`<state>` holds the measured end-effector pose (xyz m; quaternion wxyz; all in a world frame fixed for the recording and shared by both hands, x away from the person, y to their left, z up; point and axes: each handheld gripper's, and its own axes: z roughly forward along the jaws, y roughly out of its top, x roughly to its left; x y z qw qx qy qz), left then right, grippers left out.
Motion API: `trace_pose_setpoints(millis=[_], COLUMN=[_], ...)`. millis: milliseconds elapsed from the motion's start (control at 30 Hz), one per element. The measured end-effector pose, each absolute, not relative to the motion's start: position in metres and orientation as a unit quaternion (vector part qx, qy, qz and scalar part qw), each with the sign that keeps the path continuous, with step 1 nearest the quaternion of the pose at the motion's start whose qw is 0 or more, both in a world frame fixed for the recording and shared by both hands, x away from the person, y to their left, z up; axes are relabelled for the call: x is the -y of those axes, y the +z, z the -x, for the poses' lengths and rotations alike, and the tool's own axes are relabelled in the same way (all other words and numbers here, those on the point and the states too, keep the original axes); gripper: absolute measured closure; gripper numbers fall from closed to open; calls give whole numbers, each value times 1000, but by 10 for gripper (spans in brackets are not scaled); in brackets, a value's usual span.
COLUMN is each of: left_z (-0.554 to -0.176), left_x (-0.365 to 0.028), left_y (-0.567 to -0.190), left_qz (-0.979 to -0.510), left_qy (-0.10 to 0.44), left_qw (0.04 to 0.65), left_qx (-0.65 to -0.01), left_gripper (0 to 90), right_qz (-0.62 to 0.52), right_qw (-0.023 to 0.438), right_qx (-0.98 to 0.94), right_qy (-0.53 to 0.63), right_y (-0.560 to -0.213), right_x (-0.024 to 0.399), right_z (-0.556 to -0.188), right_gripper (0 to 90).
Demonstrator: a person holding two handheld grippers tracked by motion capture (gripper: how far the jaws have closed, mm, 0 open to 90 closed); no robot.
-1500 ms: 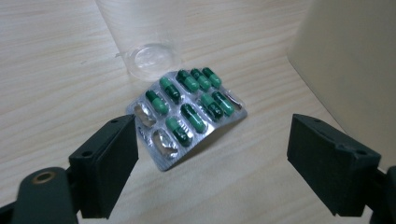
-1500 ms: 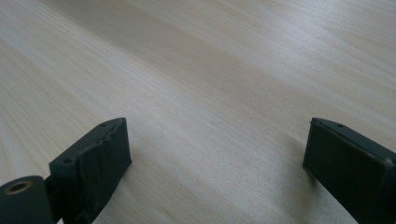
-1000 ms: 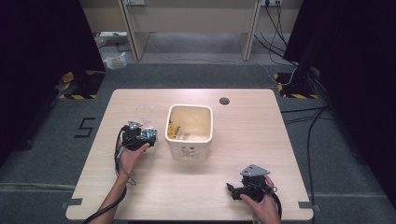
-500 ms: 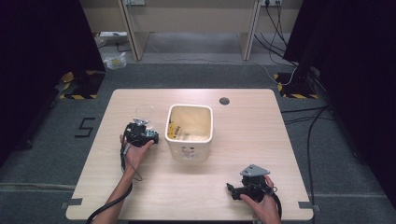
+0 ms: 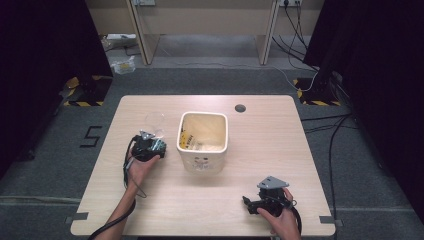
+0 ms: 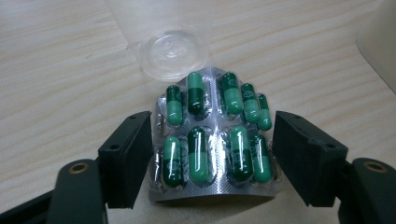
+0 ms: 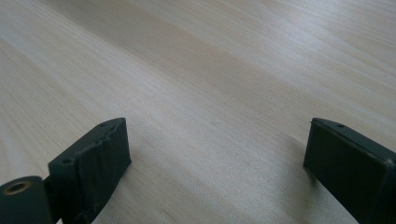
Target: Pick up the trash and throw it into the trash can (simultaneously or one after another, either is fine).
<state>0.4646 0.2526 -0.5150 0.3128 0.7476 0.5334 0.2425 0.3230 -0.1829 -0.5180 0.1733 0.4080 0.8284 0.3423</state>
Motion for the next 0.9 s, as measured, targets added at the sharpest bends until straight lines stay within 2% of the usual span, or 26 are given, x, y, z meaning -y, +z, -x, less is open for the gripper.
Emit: trace_pose_setpoints(millis=[33, 133, 700, 900], left_z=[-463, -458, -431, -426], left_x=[-254, -255, -256, -254], left_y=[-514, -512, -468, -454], left_qz=[-749, -751, -770, -775], left_qy=[240, 235, 167, 161], left_qw=[316, 323, 395, 405], left_qx=[-530, -525, -473, -458], left_gripper=[342, 352, 361, 365], right_qz=[-409, -409, -408, -408], right_qw=[173, 173, 173, 173], right_qx=[-828, -828, -828, -828], right_qy=[343, 343, 343, 343], right_y=[-518, -518, -518, -518], right_x=[183, 183, 183, 183], right_z=[-323, -323, -323, -323], right_gripper=[71, 71, 71, 71])
